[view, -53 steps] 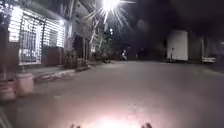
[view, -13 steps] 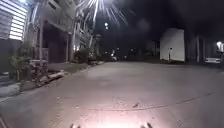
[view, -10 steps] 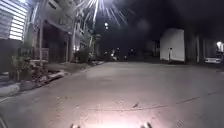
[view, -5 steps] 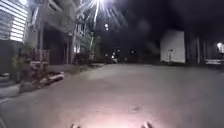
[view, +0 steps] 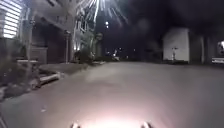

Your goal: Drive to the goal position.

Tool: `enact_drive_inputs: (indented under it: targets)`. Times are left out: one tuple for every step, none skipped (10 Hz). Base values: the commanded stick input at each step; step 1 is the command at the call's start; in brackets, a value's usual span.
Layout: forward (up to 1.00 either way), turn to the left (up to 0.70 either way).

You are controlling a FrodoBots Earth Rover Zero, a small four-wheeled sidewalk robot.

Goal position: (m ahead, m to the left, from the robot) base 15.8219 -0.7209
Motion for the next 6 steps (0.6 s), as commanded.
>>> enact_drive_inputs:
  targets:
    - [1.0, 0.0]
    - [1.0, 0.0]
    - [1.0, 0.0]
    - [1.0, -0.04]
    - [1.0, -0.2]
    - [1.0, -0.36]
